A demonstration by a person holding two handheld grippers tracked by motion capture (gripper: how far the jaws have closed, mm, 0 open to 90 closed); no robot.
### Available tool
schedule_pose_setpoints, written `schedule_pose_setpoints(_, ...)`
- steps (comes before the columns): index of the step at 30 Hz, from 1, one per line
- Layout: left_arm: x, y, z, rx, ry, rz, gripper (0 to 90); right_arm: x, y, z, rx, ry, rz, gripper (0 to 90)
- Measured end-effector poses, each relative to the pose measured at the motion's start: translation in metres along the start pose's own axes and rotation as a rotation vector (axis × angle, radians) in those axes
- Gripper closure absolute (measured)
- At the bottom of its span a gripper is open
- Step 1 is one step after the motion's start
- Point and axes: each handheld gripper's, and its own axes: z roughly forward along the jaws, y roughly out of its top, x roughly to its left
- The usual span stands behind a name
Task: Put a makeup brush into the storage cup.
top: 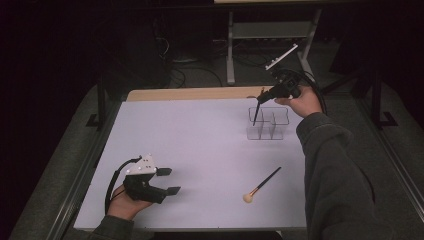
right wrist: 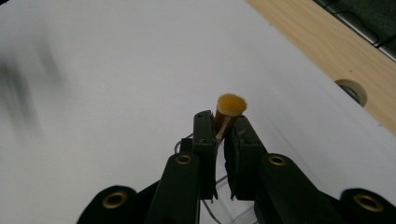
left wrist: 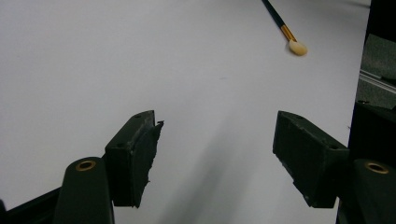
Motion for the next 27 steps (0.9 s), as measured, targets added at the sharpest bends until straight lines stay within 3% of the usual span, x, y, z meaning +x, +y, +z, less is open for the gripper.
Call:
schedule_pose_setpoints(9,-0.001,0.000,0.001,-0.004,-0.004,-0.005,30.0,0.000,-0.004,0.002,0.001,-0.007,0.017,73.1)
schedule_pose_setpoints(27,-0.002,0.001,0.003,-0.008,-0.010,0.001,30.0,0.006,-0.014,-0.008,-0.036,0.012,0.013,70.4)
